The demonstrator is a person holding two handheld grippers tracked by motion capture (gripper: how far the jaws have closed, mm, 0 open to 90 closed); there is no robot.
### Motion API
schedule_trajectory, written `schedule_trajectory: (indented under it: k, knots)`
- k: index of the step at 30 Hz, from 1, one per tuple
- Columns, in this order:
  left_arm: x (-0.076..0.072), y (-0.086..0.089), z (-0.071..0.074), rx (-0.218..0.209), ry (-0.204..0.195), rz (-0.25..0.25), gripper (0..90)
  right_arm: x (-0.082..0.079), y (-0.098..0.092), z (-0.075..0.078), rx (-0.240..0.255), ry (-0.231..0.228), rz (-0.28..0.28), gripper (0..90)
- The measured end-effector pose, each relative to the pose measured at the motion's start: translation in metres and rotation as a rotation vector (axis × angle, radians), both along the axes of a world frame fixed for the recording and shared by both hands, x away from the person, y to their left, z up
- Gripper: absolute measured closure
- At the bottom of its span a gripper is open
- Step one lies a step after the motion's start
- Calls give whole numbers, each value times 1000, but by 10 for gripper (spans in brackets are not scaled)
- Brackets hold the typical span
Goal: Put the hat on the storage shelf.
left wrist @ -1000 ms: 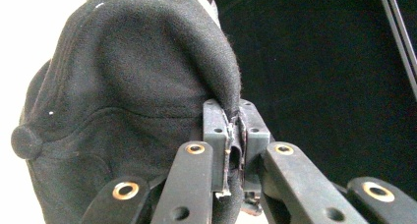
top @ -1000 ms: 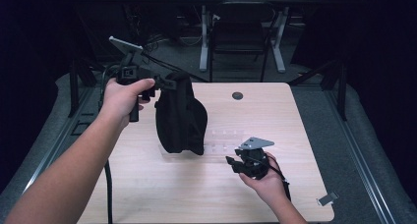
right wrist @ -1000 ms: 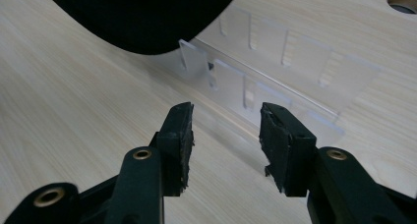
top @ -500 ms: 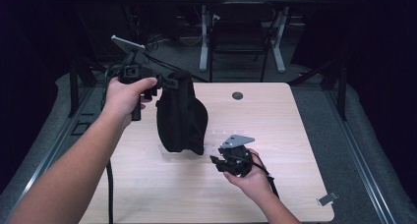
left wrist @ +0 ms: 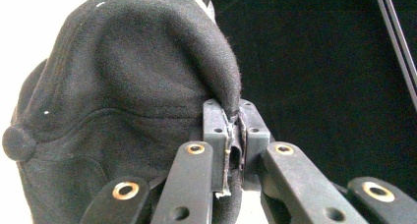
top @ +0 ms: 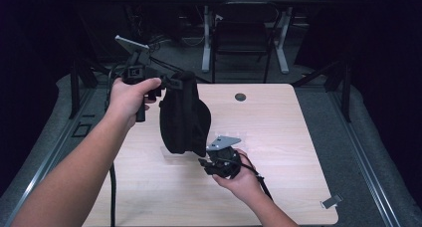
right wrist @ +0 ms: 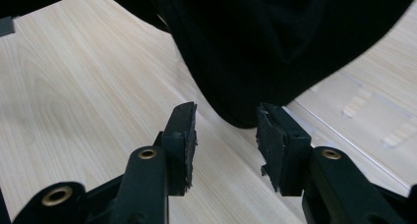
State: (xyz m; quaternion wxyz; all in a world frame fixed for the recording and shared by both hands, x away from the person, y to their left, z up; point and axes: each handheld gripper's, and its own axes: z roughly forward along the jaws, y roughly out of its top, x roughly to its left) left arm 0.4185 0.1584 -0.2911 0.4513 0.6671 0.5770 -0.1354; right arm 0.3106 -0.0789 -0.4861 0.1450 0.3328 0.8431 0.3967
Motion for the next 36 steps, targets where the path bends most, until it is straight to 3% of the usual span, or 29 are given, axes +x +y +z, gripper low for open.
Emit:
schedule_trajectory:
  k: [7, 9, 10, 22, 28, 36]
  knots:
    - [-1, -2, 1, 6, -2, 1, 852, 3, 13, -1, -22, -5, 5, 619]
    - [-2, -3, 1, 10, -7, -6, 852, 4, 14, -1, -26, -9, 0, 631]
    - [-2, -4, 1, 7, -5, -2, 852, 4, 15, -1, -4, -6, -6, 635]
    - [-5, -10, 4, 4, -2, -15, 852, 4, 12, 0, -41, -24, -1, 738]
    - [-5, -17, 6, 9, -10, -27, 852, 4, 5, 0, -19, -26, 3, 760]
    - [-4, -28, 8, 8, -14, -35, 852, 8, -5, -3, 60, 5, 13, 775]
